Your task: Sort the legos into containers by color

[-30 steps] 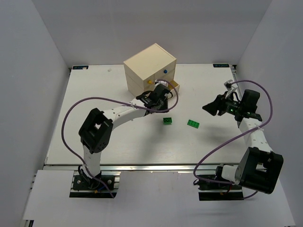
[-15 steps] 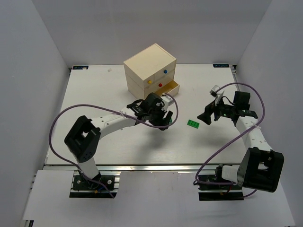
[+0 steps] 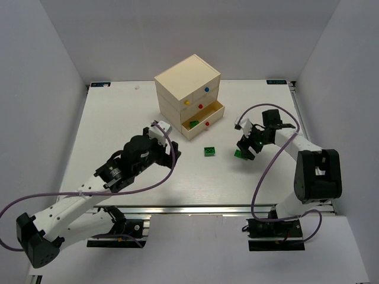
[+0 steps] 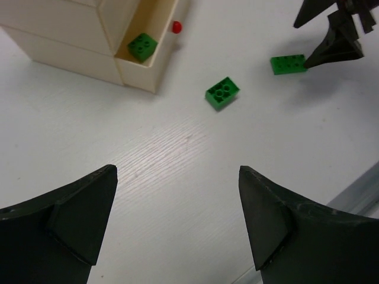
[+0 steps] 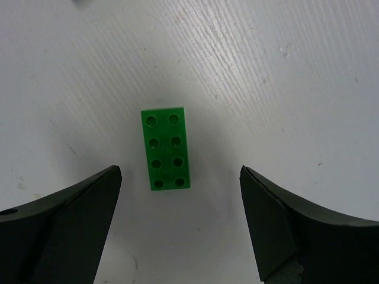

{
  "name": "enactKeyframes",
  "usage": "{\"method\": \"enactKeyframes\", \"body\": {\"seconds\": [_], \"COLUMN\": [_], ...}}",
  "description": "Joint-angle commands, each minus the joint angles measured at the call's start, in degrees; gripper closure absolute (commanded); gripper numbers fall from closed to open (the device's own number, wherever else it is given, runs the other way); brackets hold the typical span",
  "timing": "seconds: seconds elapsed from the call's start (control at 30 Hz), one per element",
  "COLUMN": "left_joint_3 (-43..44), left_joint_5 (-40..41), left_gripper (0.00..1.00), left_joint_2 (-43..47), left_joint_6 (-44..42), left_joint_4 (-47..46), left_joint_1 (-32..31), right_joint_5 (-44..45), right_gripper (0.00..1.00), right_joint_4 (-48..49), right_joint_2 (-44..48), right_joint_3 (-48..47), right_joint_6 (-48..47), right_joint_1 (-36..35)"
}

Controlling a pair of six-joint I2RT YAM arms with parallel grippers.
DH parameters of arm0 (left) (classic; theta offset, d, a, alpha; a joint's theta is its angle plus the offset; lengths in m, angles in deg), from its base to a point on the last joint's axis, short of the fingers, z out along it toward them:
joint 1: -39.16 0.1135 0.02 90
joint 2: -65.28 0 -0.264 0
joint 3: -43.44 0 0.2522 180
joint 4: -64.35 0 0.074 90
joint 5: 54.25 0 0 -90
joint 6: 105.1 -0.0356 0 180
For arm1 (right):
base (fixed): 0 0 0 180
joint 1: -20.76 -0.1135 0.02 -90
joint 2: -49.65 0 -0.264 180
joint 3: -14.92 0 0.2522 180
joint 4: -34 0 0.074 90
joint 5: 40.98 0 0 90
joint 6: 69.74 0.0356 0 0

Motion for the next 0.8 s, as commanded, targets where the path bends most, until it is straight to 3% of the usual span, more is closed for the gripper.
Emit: {"method": "enactKeyframes", "body": {"seconds": [0.0,0.27,0.43,0.53,0.57,0.67,0.77], "left_joint_3": [-3.12,-2.33,-2.42,-2.42,-2.51,-2.42,-2.51], "left_joint_5": [7.81,8.86,9.57,9.65,9.65,9.65,9.57], "left_gripper": [0.07,0.06,0.06,0.06,0.06,0.06,0.06], "left_joint_2": [1.86,3.88,4.94,5.46,5.46,5.81,5.9], "left_joint_6": [-1.53,-1.53,-1.53,-1.53,-1.62,-1.44,-1.36], "left_joint_4": [2.65,3.71,3.71,3.71,3.71,3.71,3.62], "left_joint_1": [-0.54,-0.54,-0.54,-0.54,-0.54,-0.54,-0.54], "right_joint_5": [5.08,12.04,13.88,15.38,15.55,15.56,13.72], "right_gripper": [0.14,0.18,0.31,0.48,0.59,0.79,0.94], "right_joint_4": [-1.56,2.39,2.92,2.92,2.75,1.61,-0.76], "right_joint_2": [-2.74,-7.14,-8.02,-8.64,-9.07,-9.78,-8.73], "right_joint_3": [-3.33,-1.31,-0.87,0.0,0.18,0.18,-2.0], "right_joint_6": [0.53,3.43,3.52,2.99,2.64,1.85,1.5], "right_joint_1": [-2.77,-6.74,-7.53,-7.97,-7.89,-7.62,-7.71]}}
